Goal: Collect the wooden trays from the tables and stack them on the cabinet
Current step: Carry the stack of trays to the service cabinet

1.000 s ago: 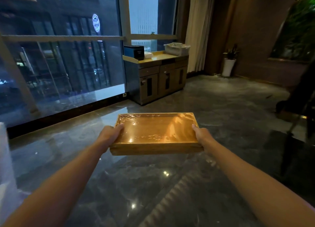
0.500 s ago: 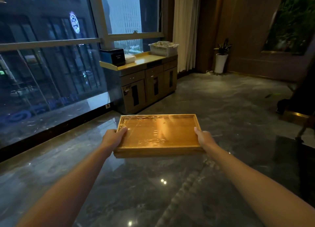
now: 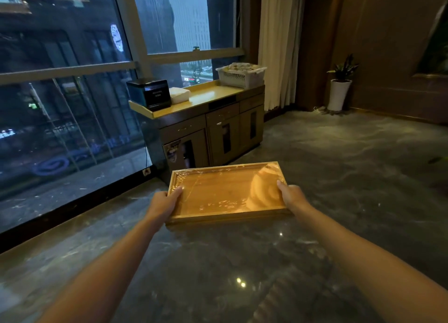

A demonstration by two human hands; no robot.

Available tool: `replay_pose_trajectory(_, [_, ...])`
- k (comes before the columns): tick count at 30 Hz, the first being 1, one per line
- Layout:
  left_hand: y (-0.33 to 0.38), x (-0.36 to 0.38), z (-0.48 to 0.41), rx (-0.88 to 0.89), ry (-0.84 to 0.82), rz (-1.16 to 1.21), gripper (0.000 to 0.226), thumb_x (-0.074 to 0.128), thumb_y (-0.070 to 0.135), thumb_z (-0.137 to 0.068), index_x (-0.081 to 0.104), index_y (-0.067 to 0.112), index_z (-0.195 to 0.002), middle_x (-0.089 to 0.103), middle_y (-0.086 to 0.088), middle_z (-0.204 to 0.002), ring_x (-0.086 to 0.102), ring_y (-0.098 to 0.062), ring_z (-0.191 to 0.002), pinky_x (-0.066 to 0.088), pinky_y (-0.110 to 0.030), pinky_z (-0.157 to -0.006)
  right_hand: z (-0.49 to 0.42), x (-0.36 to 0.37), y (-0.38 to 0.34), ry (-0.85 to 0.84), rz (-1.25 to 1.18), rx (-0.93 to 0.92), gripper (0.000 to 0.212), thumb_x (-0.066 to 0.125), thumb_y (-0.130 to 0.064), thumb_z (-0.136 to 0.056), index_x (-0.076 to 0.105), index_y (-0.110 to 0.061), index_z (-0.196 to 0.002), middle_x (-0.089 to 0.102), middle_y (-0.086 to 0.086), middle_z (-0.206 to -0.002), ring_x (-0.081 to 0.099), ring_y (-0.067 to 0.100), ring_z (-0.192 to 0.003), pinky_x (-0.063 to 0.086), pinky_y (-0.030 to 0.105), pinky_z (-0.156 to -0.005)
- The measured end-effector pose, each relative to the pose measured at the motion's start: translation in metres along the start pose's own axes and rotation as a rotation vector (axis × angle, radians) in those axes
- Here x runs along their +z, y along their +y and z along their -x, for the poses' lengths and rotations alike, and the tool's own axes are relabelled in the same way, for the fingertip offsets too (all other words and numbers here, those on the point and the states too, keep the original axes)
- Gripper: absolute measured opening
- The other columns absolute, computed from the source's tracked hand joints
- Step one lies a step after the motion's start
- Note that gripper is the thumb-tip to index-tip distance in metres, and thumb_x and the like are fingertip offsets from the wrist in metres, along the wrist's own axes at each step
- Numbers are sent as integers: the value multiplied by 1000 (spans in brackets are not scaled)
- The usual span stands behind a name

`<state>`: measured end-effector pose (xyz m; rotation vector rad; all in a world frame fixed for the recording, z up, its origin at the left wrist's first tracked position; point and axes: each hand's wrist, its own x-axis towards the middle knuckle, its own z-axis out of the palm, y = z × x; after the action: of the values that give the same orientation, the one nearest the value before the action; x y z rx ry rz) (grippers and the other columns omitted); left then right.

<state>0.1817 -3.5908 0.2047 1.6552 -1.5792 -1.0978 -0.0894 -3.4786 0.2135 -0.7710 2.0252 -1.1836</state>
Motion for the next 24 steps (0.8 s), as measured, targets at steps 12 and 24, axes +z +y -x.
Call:
replay_pose_trajectory(12, [79, 97, -340, -27, 49, 9, 37, 47, 48, -89, 55, 17, -70, 61, -6, -74, 60, -21, -72, 50, -38, -79, -347, 65, -96, -77, 5, -21, 51, 34, -37, -97, 51, 2, -124, 56, 12, -103, 51, 23, -91, 39, 34, -78])
replay_pose_trajectory(24, [208, 172, -662, -40, 34, 37, 32, 45, 44, -92, 51, 21, -70, 58, -1, -72, 56, -13, -65, 41, -24, -56, -683, 110, -237, -112, 27, -18, 52, 34, -38, -97, 47, 1, -129, 55, 8, -93, 55, 29, -94, 44, 41, -91])
